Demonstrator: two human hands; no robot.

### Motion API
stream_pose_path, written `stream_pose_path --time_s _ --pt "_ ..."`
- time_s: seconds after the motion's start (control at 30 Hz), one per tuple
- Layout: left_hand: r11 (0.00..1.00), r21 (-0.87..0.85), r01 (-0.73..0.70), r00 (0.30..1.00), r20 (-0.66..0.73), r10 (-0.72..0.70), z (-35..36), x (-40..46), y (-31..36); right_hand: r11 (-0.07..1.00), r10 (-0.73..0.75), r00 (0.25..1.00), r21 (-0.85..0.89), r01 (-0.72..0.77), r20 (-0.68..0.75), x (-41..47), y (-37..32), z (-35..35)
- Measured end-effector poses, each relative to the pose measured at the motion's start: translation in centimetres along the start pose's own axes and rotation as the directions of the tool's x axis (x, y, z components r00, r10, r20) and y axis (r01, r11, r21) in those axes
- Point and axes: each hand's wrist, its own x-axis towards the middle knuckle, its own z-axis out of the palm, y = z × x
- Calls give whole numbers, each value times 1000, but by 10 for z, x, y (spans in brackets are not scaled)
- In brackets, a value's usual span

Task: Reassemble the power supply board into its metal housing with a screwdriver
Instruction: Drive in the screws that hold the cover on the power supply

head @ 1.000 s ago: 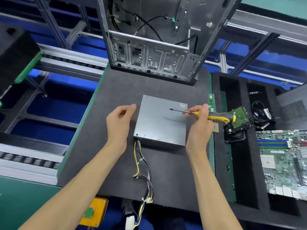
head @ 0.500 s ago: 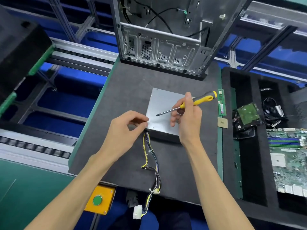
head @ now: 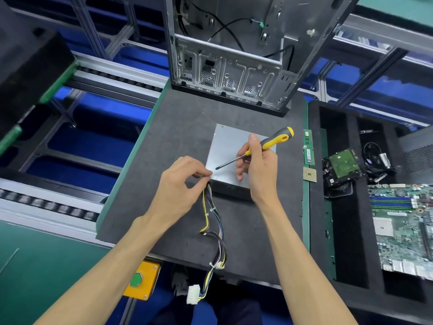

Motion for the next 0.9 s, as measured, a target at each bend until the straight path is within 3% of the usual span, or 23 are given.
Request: stream_pose_path --time_s 0.13,0.23,0.4,0.73,0.9 --pt "998 -25 58 998 -26 -59 2 -2 7 1000 -8 999 -20 9 41 -4 2 1" --pt "979 -96 180 982 -40 -184 0 -2 10 1000 -10 999 -9 10 35 -3 0 1" --pt "918 -258 302 953 59 -297 2 6 15 1000 1 1000 18 -2 16 1 -3 0" --pt "928 -241 285 958 45 -283 8 11 14 999 7 1000 38 -8 19 2 -3 0" --pt "987 -81 139 989 53 -135 8 14 13 1000 -8 1000 29 7 17 2 0 0"
